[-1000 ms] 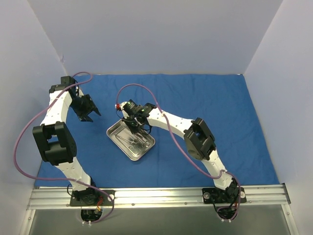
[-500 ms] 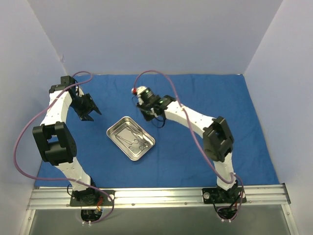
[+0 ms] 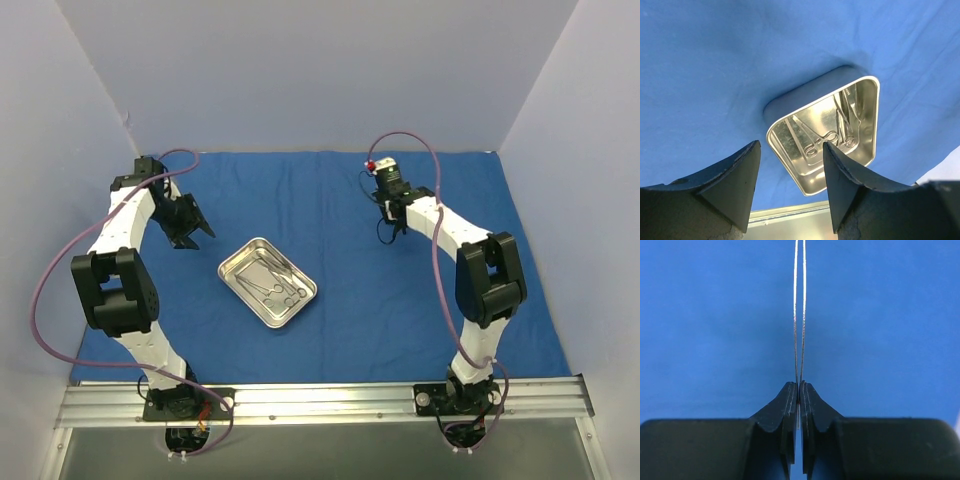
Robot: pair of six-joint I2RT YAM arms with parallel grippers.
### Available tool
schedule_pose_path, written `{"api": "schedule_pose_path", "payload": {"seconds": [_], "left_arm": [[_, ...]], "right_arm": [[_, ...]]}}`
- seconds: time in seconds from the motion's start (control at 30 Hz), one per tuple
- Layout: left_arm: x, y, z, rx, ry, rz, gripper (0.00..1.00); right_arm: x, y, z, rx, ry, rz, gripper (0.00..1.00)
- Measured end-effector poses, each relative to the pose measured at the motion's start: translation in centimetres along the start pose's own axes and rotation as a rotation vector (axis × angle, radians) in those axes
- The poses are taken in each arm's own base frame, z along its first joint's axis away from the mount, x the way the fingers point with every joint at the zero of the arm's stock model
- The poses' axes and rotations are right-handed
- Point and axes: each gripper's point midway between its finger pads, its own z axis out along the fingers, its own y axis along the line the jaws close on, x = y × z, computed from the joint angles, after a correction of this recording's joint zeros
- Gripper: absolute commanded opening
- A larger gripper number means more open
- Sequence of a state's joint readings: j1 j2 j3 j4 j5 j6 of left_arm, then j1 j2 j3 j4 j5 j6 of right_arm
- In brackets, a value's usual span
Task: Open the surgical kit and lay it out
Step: Place the medical item in the surgical kit.
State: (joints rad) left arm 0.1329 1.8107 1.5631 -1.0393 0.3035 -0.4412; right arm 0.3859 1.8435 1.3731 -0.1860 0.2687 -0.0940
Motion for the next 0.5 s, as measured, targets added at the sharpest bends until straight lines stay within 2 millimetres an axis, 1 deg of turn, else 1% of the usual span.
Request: {"api": "schedule_pose_path", "payload": {"seconds": [0.07,0.13,0.17,0.3,0.4,0.5], "left_arm": [[0.4,0.1,0.2,-0.002,0.013,-0.001,0.61],[0.5,0.1,0.3,-0.002,0.016,-0.002,0.61],[0.4,0.1,0.2,0.0,0.015,-0.001,0.61],[0.4,0.0,0.3,0.005,0.018,-0.002,0.61],[0.4,-0.1,0.3,0.008,0.02,-0.002,0.61],[0.1,-0.2,0.4,0.01,0.02,-0.002,0.61]], "right_arm": [[1.2,-2.4,1.5,0.044,0.041,0.016,0.0],[2.9,-5.1,2.7,0.085,0.082,0.057,0.0],[4.1,-6.8,3.2,0.109,0.11,0.085,0.0],[7.3,-11.8,4.1,0.17,0.176,0.168,0.0],[8.8,-13.8,4.3,0.176,0.204,0.19,0.0],[9.9,-14.5,4.6,0.164,0.223,0.186,0.0]]}}
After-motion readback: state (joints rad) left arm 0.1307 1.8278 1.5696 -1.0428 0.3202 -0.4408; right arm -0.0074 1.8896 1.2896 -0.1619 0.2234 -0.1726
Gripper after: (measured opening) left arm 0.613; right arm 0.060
